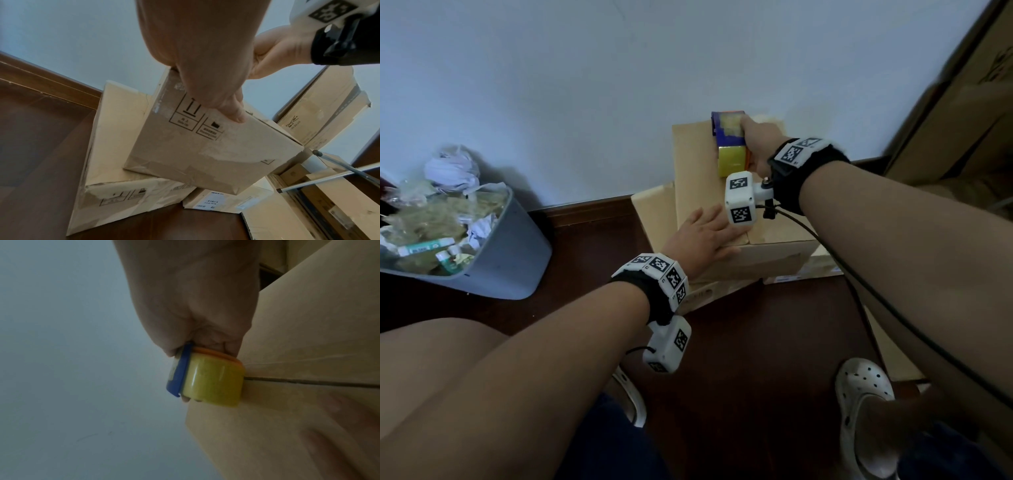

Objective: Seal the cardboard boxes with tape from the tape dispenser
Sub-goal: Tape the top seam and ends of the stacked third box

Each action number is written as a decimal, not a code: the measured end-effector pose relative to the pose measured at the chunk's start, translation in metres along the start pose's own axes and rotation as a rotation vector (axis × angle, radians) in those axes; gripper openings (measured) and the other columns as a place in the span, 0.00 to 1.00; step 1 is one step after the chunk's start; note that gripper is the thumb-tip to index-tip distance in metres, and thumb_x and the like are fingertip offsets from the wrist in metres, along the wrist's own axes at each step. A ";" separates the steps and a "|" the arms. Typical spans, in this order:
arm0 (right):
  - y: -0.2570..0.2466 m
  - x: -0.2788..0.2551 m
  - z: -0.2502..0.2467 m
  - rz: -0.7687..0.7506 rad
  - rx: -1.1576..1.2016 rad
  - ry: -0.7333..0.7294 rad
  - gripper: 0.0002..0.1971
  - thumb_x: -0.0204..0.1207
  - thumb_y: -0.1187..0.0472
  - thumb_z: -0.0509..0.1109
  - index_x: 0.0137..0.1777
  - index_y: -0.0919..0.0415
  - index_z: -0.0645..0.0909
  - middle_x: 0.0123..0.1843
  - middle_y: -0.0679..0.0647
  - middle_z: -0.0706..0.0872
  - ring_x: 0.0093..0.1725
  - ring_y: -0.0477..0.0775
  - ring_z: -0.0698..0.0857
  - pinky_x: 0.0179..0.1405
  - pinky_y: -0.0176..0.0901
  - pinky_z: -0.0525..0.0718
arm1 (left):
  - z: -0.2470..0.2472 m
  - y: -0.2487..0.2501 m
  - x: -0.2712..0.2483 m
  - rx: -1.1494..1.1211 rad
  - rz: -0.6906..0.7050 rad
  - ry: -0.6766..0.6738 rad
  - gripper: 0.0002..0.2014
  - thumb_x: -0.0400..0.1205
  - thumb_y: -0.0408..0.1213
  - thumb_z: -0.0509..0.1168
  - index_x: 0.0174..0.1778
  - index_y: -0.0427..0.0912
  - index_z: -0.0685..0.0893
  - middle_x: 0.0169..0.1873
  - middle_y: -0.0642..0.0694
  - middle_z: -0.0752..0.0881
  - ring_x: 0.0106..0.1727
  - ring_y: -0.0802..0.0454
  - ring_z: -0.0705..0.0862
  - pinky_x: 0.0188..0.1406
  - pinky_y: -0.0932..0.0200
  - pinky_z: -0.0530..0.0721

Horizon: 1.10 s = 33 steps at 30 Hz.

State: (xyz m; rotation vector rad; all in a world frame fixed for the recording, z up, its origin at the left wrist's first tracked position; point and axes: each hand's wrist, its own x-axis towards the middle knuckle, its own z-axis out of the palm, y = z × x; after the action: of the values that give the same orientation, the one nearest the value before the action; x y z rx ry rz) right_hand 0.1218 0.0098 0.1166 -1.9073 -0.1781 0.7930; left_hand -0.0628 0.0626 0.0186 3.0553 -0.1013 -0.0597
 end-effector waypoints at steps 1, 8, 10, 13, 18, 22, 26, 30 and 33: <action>0.001 0.001 0.000 -0.031 -0.012 0.011 0.28 0.84 0.45 0.55 0.77 0.63 0.70 0.67 0.61 0.80 0.54 0.56 0.80 0.65 0.59 0.82 | -0.001 0.001 0.000 0.009 -0.001 -0.003 0.26 0.87 0.56 0.49 0.83 0.60 0.56 0.81 0.52 0.66 0.84 0.46 0.56 0.81 0.41 0.53; 0.014 -0.018 0.002 -0.035 0.024 -0.010 0.22 0.85 0.46 0.56 0.64 0.62 0.78 0.53 0.57 0.78 0.45 0.56 0.82 0.60 0.55 0.86 | -0.009 0.007 0.000 0.005 -0.034 -0.062 0.26 0.87 0.55 0.49 0.83 0.53 0.61 0.83 0.49 0.61 0.85 0.47 0.52 0.83 0.45 0.47; 0.022 -0.025 0.003 -0.012 0.032 -0.007 0.16 0.85 0.46 0.56 0.44 0.55 0.76 0.49 0.57 0.79 0.38 0.52 0.81 0.54 0.51 0.86 | -0.014 0.010 -0.001 0.009 -0.052 -0.096 0.26 0.88 0.52 0.50 0.83 0.50 0.60 0.83 0.48 0.60 0.85 0.46 0.52 0.83 0.47 0.46; 0.033 -0.036 0.004 0.004 0.055 0.017 0.19 0.84 0.44 0.56 0.35 0.54 0.71 0.47 0.59 0.80 0.44 0.58 0.81 0.57 0.58 0.85 | -0.018 0.012 -0.001 0.075 -0.043 -0.132 0.31 0.83 0.50 0.42 0.84 0.47 0.57 0.83 0.46 0.58 0.85 0.45 0.48 0.82 0.46 0.47; 0.047 -0.060 0.003 0.028 0.133 0.010 0.20 0.83 0.44 0.57 0.41 0.59 0.79 0.55 0.64 0.89 0.56 0.68 0.87 0.58 0.61 0.83 | -0.014 0.009 0.002 0.075 -0.027 -0.110 0.40 0.74 0.58 0.30 0.81 0.53 0.63 0.82 0.50 0.62 0.83 0.48 0.54 0.80 0.46 0.51; 0.056 -0.093 -0.001 0.051 0.273 -0.012 0.18 0.86 0.49 0.57 0.43 0.60 0.79 0.57 0.66 0.88 0.49 0.61 0.86 0.50 0.55 0.82 | -0.015 0.011 0.004 0.041 -0.054 -0.117 0.26 0.86 0.51 0.49 0.82 0.54 0.60 0.83 0.51 0.60 0.85 0.49 0.50 0.81 0.45 0.49; 0.060 -0.121 -0.005 0.059 0.329 -0.014 0.15 0.87 0.52 0.57 0.44 0.60 0.77 0.50 0.60 0.86 0.44 0.58 0.85 0.47 0.51 0.85 | -0.023 0.015 0.000 0.051 -0.062 -0.121 0.26 0.87 0.44 0.54 0.82 0.48 0.62 0.83 0.48 0.58 0.85 0.49 0.49 0.82 0.47 0.48; 0.071 -0.149 -0.007 0.084 0.261 -0.021 0.15 0.86 0.51 0.57 0.45 0.59 0.78 0.48 0.58 0.86 0.44 0.57 0.86 0.46 0.49 0.85 | -0.029 0.020 -0.002 0.014 -0.070 -0.108 0.27 0.86 0.41 0.56 0.83 0.47 0.60 0.84 0.47 0.57 0.85 0.49 0.50 0.82 0.48 0.47; 0.085 -0.163 -0.007 0.067 0.137 -0.010 0.20 0.85 0.48 0.57 0.57 0.65 0.81 0.51 0.60 0.88 0.47 0.58 0.87 0.47 0.48 0.86 | -0.026 0.018 0.000 0.009 -0.064 -0.078 0.25 0.86 0.41 0.57 0.81 0.47 0.65 0.83 0.47 0.59 0.85 0.49 0.51 0.81 0.47 0.51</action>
State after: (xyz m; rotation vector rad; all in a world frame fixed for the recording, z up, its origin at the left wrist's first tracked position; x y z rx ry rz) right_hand -0.0188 -0.1089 0.1185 -1.7879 -0.0642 0.8382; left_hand -0.0624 0.0465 0.0461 3.0654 -0.0087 -0.1833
